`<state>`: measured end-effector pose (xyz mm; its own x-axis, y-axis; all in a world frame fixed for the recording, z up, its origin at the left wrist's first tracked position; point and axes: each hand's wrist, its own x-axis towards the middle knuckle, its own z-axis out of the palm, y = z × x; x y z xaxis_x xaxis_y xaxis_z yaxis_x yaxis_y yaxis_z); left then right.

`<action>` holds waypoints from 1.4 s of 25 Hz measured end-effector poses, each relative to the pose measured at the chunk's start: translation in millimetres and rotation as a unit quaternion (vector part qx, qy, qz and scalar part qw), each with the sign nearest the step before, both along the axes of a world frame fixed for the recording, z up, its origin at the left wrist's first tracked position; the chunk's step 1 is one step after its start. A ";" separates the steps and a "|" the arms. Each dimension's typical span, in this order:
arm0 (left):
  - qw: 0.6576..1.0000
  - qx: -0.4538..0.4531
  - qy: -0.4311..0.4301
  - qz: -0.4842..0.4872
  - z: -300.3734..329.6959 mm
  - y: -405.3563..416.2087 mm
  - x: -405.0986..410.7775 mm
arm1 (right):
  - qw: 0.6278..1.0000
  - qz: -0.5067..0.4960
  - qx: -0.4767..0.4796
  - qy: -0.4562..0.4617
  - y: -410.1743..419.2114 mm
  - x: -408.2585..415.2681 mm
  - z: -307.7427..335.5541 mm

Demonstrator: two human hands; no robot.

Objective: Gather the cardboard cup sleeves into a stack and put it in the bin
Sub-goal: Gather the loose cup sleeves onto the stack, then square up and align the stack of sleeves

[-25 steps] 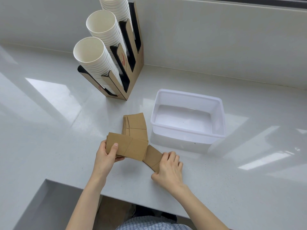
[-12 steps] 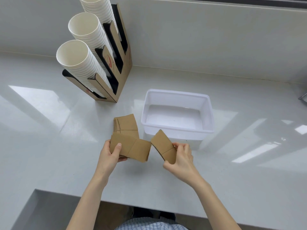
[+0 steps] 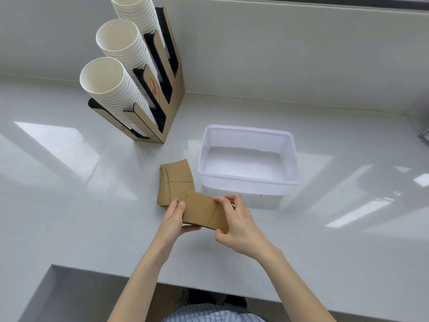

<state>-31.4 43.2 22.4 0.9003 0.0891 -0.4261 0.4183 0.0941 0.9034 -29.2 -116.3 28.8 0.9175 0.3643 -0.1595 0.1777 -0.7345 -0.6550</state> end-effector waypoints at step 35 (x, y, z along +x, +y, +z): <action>0.955 0.223 -0.085 -0.175 -47.8 -18.2 -7.2 | 0.977 -0.175 0.110 0.046 -36.8 -11.8 -41.9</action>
<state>-38.6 25.0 -25.4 0.9610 -0.0911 -0.2611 0.1975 -0.4348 0.8786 -41.0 -153.2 -13.1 0.9776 0.0647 -0.2002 -0.1267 -0.5785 -0.8058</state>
